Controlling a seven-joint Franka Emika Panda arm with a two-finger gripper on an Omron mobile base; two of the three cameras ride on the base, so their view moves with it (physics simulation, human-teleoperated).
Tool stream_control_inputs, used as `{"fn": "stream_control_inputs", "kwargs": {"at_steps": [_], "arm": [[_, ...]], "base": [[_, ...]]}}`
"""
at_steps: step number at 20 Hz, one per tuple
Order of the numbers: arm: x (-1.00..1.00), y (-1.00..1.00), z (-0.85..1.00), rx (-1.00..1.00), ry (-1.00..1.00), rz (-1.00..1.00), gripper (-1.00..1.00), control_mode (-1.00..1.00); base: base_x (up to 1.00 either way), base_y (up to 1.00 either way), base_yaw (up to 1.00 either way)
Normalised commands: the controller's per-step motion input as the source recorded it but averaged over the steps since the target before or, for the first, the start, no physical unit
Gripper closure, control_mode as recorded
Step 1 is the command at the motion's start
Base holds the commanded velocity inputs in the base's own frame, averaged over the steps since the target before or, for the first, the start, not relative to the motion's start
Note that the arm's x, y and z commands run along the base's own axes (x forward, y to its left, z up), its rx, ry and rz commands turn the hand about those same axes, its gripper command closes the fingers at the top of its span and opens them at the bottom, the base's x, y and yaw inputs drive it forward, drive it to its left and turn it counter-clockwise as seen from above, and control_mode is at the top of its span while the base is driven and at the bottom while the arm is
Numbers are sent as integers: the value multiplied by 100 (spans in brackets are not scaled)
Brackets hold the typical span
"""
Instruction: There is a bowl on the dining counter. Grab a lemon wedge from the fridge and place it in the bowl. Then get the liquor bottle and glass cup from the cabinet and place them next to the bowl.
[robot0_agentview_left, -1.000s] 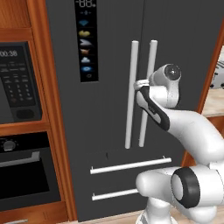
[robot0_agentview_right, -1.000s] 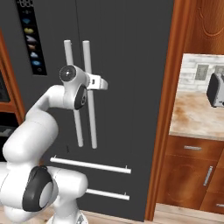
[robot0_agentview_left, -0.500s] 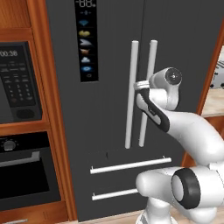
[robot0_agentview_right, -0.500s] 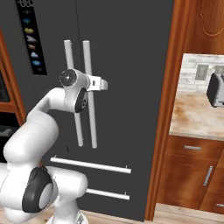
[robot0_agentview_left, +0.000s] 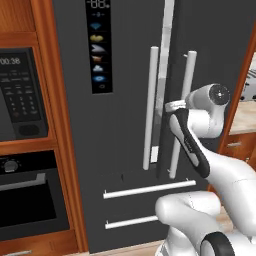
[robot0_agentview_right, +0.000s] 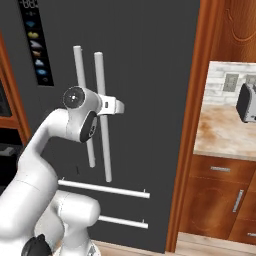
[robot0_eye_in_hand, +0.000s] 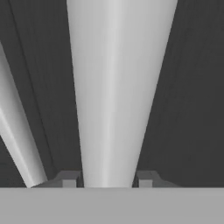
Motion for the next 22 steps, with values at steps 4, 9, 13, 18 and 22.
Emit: {"fn": "stream_control_inputs", "kwargs": {"at_steps": [4, 9, 13, 18, 22], "arm": [[-100, -19, 0, -7, 1, 0, 100, -100], [-93, -3, 0, -5, 2, 0, -100, -100], [-99, 8, 8, -14, 0, 0, -100, -100], [-100, 89, 8, -52, 2, 2, -100, -100], [-77, 100, 1, -65, 12, 3, -100, -100]], "base": [[0, 0, 0], [0, 0, 0], [0, 0, 0], [0, 0, 0], [0, 0, 0]]}}
